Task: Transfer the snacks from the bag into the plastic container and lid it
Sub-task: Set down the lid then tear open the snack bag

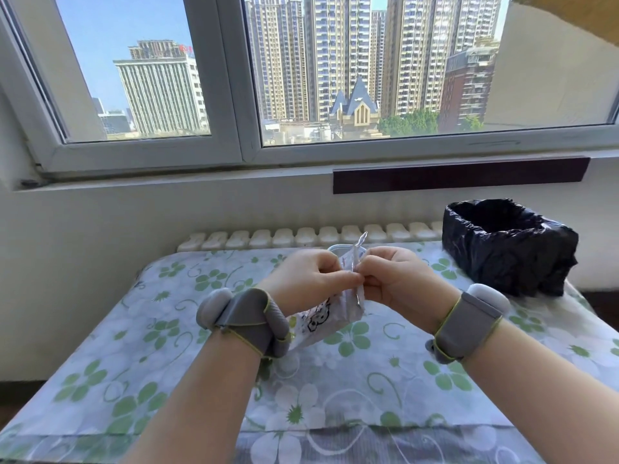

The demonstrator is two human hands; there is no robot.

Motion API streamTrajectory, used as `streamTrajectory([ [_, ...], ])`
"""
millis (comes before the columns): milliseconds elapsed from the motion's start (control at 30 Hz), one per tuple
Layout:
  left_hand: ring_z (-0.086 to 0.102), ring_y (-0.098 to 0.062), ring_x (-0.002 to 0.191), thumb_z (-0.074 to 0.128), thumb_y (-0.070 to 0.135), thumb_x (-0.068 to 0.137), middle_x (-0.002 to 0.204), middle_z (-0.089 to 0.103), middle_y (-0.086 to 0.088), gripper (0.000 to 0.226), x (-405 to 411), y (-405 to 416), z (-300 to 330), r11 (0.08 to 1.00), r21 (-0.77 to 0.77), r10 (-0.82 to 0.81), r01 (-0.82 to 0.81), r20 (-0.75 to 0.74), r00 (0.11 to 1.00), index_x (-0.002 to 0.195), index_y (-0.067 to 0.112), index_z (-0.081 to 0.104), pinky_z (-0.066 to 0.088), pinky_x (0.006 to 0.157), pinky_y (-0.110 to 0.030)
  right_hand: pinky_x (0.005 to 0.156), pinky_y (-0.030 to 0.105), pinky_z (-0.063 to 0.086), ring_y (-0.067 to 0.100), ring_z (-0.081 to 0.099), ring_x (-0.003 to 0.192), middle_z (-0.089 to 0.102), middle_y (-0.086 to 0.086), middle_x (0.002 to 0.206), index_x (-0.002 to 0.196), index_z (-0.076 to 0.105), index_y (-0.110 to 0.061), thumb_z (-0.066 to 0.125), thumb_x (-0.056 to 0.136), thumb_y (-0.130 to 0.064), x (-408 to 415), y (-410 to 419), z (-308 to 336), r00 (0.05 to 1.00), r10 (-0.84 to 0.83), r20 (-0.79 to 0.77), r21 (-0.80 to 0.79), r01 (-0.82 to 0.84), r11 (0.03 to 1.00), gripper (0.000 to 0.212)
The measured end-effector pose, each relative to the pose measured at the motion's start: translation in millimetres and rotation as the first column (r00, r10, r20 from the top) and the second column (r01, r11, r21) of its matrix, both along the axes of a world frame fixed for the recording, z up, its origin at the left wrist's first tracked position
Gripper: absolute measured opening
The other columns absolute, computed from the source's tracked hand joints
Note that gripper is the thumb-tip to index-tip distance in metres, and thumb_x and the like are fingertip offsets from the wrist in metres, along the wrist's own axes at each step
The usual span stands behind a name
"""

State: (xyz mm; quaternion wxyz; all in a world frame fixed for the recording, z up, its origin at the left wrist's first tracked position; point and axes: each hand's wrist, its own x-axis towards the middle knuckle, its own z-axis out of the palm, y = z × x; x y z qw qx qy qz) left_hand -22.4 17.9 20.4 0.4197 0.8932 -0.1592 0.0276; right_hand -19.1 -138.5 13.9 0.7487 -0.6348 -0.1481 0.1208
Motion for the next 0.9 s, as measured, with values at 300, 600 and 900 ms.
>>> streamTrajectory([
  [300,0.057,-0.025,0.074,0.039,0.038,0.08,0.064,0.055,0.002,0.034,-7.3,-14.9,5.6,0.921,0.355,0.099,-0.159,0.18,0.979,0.053,0.019,0.046,0.051,0.071,-0.041,0.054,0.023,0.056,0.013,0.063,0.049,0.06,0.005,0.051,0.059,0.051,-0.003,0.041,0.084,0.009,-1.8,6.7,-2.6,0.997,-0.078,0.023,-0.038,0.079,0.996,0.03],
  [600,0.048,-0.016,0.065,0.048,0.024,0.085,0.059,0.05,0.003,0.028,-2.5,-14.4,-5.1,0.99,0.062,0.119,-0.128,0.127,0.985,0.06,0.013,0.056,0.041,0.066,-0.035,0.05,0.026,0.054,0.015,0.062,0.05,0.059,0.011,0.061,0.08,0.059,0.0,0.046,0.094,-0.013,-6.2,11.8,-4.6,0.995,0.007,-0.097,0.057,-0.002,0.998,0.022],
  [900,0.048,-0.007,0.034,0.048,0.008,0.089,0.047,0.049,-0.001,0.028,-9.9,-16.6,-4.3,0.955,-0.246,0.17,-0.165,-0.001,0.985,0.062,0.007,0.056,0.037,0.037,-0.016,0.052,0.024,0.056,0.007,0.061,0.045,0.057,0.008,0.062,0.066,0.048,-0.006,0.039,0.093,-0.002,-9.3,20.0,-4.3,0.981,-0.168,0.096,-0.155,0.181,0.971,0.029],
])
